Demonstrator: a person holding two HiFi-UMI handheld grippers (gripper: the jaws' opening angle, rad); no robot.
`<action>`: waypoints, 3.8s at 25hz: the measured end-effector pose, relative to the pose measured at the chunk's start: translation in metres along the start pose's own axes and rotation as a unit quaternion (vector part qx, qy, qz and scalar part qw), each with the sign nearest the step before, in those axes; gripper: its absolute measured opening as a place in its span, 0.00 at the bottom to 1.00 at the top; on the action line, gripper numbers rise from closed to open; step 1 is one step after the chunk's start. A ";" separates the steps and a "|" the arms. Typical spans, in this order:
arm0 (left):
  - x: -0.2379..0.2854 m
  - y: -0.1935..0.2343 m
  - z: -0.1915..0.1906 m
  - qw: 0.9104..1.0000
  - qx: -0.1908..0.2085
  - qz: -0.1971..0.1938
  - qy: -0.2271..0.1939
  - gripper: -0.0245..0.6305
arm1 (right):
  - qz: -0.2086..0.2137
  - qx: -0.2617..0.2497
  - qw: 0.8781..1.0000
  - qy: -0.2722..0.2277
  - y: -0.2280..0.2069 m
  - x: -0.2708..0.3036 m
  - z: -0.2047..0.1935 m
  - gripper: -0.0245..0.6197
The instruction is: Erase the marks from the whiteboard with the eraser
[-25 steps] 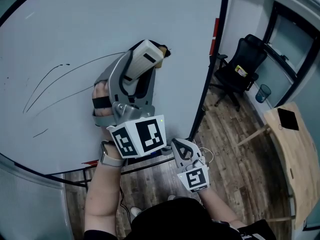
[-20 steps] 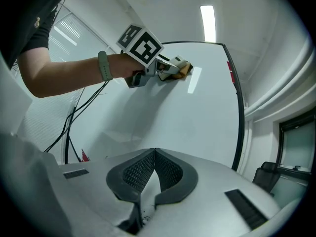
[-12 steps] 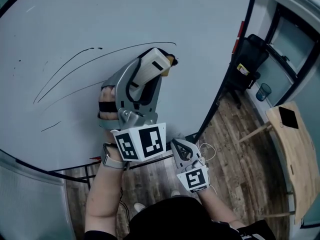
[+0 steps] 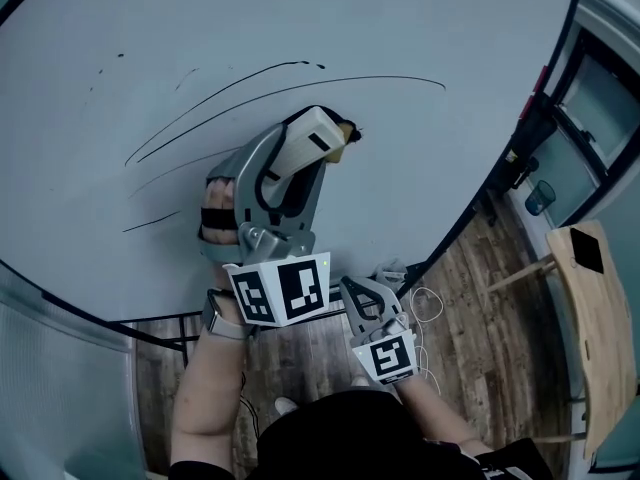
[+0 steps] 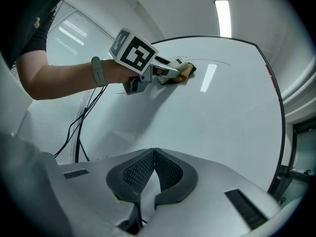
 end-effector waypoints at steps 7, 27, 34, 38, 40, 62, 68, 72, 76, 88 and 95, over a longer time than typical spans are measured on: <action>-0.047 0.061 -0.087 0.999 -0.041 0.015 0.020 0.44 | 0.025 -0.012 1.000 -0.005 0.075 0.030 0.030 0.08; -0.160 0.139 -0.344 0.987 -0.113 0.037 0.109 0.44 | 0.109 -0.054 0.993 -0.006 0.257 0.111 0.062 0.08; -0.174 0.136 -0.367 0.984 -0.127 0.033 0.123 0.44 | 0.107 -0.041 0.993 0.015 0.261 0.105 0.055 0.08; -0.167 0.118 -0.359 0.984 -0.135 0.025 0.111 0.44 | 0.104 -0.023 0.994 0.020 0.250 0.101 0.043 0.08; -0.163 0.109 -0.348 0.988 -0.120 0.020 0.100 0.44 | 0.098 -0.020 0.995 0.022 0.247 0.097 0.041 0.08; -0.087 0.013 -0.203 0.999 0.016 -0.025 0.042 0.44 | 0.010 0.007 0.999 0.039 0.150 0.044 0.008 0.08; -0.095 0.056 -0.211 0.999 -0.025 0.018 0.034 0.44 | 0.015 0.008 0.999 0.038 0.159 0.049 0.008 0.08; -0.101 0.101 -0.215 0.998 -0.038 0.040 0.038 0.44 | 0.028 0.007 0.999 0.030 0.171 0.054 0.024 0.08; -0.105 0.129 -0.225 0.997 -0.038 0.054 0.046 0.44 | 0.038 0.010 0.999 0.020 0.181 0.063 0.030 0.08; -0.095 0.158 -0.202 0.998 -0.011 0.037 0.042 0.44 | 0.048 0.016 0.999 -0.002 0.176 0.077 0.037 0.08; -0.074 0.155 -0.157 0.999 -0.014 0.046 0.002 0.44 | 0.038 0.023 0.999 -0.005 0.136 0.068 0.029 0.08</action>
Point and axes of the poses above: the fingertips, and each gripper's own axes: x forward along the fingers, y to its left, z out of its top, the point moved 1 cm from there along -x, backward along the fingers, and after that the axes turned 13 degrees about y, right-handed, at the moved point
